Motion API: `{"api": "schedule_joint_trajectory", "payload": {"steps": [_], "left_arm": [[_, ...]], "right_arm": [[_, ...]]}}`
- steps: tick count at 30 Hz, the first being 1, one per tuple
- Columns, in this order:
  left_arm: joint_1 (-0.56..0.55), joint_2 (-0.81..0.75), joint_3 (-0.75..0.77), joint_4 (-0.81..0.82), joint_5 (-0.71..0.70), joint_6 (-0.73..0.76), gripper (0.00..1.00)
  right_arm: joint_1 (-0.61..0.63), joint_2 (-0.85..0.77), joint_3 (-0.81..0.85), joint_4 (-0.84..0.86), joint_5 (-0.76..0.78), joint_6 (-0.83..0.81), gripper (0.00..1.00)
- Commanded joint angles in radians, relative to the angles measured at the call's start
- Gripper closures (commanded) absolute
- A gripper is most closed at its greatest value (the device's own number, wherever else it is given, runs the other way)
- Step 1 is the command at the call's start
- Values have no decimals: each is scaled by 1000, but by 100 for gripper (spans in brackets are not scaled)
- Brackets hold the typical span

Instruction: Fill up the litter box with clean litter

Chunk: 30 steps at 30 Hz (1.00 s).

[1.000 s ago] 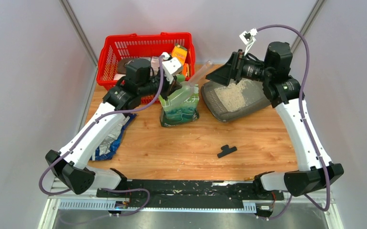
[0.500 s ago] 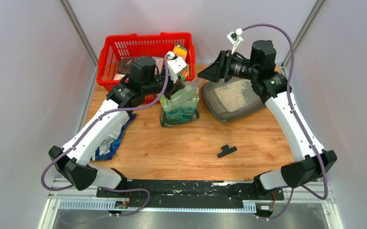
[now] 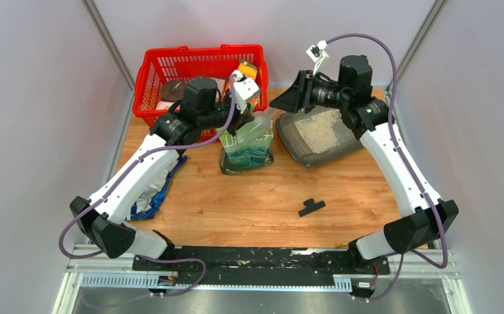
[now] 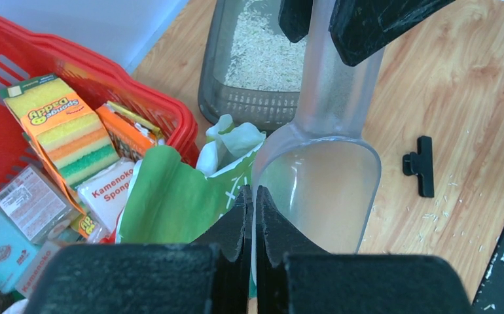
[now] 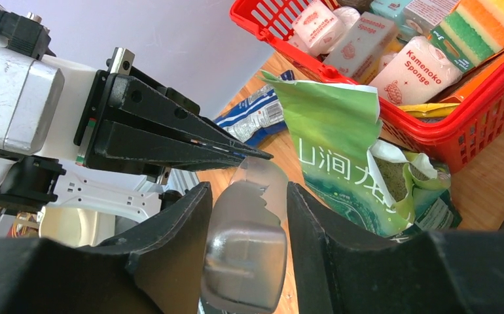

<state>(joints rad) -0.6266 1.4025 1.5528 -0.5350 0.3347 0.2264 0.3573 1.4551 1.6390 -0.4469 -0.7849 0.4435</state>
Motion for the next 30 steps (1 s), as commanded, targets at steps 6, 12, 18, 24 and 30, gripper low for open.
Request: {"api": "schedule_joint_trajectory", "payload": {"steps": [6,12,18,24,30], "left_arm": [[-2,12,58,43,-23,10,100],[-2,33,81,44,-23,14,100],[11,-6,154,-42,90,108,41],[76,41,280,-316,130,307,30],[113,180,386,-488,122,422,29]], "right_arm": [[5,19,56,1,-34,-46,70],[-10,25,77,-1,-54,-63,100],[-168,71,211,21,-10,27,100],[-179,80,292,-70,144,-173,100],[-162,129,312,-105,42,-269,100]]}}
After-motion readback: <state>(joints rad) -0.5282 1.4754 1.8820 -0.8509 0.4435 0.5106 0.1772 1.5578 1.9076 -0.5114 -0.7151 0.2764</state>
